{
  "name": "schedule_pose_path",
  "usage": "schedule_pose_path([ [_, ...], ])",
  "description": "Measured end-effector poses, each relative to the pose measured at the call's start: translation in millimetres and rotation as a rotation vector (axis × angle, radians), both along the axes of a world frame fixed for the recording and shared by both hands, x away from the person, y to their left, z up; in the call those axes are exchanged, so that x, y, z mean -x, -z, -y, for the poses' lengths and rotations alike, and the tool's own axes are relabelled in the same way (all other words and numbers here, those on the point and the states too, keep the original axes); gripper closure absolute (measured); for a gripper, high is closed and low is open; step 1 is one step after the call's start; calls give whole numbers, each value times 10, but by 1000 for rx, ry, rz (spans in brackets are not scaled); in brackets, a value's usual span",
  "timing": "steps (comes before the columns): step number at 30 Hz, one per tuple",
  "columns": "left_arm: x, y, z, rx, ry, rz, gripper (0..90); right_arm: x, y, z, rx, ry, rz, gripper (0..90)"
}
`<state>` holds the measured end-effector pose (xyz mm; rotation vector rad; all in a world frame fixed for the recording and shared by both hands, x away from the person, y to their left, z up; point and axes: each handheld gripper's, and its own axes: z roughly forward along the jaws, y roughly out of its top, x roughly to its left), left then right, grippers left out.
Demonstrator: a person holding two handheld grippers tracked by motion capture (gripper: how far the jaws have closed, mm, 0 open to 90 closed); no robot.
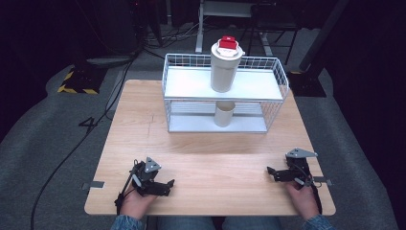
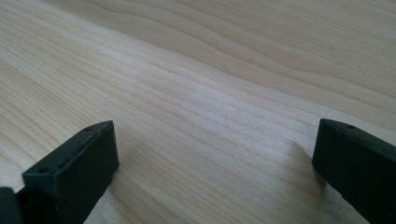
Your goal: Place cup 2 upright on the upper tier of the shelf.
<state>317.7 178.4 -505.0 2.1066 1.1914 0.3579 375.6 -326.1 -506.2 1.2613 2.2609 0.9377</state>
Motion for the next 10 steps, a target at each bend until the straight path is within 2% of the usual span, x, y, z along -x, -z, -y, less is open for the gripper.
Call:
schedule_pose_path([
  [4,-11,6,59,-68,2,14,0,0,1,1,1,-1,1,3],
  [10,-37,10,30,-62,-11,16,2,1,-1,-1,-1,1,-1,3],
])
